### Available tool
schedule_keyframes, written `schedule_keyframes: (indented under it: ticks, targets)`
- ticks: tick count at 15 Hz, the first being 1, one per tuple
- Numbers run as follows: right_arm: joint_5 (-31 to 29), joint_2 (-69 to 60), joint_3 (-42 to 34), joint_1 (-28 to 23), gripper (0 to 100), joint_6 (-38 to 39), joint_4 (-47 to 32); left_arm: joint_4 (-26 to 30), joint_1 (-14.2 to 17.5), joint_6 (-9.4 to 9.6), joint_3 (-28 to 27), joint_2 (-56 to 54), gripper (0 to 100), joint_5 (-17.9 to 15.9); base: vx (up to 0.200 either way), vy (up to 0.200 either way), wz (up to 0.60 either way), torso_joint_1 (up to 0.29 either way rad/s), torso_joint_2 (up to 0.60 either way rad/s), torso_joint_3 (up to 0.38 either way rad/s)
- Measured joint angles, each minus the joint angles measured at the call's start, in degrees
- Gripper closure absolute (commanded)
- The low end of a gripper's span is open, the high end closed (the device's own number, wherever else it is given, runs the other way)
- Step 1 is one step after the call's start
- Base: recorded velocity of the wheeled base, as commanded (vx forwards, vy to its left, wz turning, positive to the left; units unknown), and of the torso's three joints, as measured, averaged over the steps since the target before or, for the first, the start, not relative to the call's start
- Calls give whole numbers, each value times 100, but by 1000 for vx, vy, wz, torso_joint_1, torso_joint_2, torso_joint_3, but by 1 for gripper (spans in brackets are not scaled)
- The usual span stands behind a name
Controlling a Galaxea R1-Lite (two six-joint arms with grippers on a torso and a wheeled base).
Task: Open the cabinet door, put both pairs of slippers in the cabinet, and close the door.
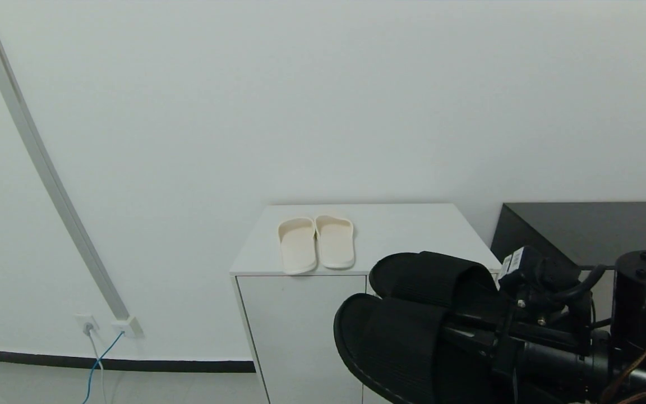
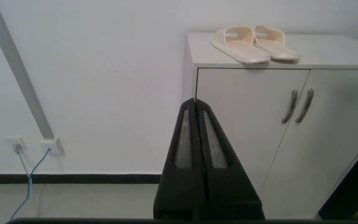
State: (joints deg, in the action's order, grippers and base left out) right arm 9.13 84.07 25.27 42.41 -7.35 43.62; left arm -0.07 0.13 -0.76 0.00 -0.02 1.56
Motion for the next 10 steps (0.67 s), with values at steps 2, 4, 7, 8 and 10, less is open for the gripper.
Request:
schedule_keyframes:
  ticks: [2, 4, 7, 8, 10]
  targets:
    - [0, 0, -163, -13, 100, -1, 140, 0, 7, 7, 0, 0, 100, -6, 0, 0, 0, 0, 0, 0]
    - [-5, 20, -236, -16, 100, -1, 149, 0, 0, 0, -7, 0, 0, -15, 0, 0, 0, 0, 0, 0]
    - [-5, 2, -343, -18, 100, -15, 165, -2, 0, 22, -7, 0, 0, -17, 0, 0, 0, -57, 130, 70]
    - [-5, -13, -383, -16, 100, -17, 165, -2, 0, 21, -2, 0, 0, -15, 0, 0, 0, -139, 364, 193]
    - [6, 2, -450, -7, 100, -22, 154, 0, 0, 21, 0, 0, 0, -17, 0, 0, 0, -156, 383, 220]
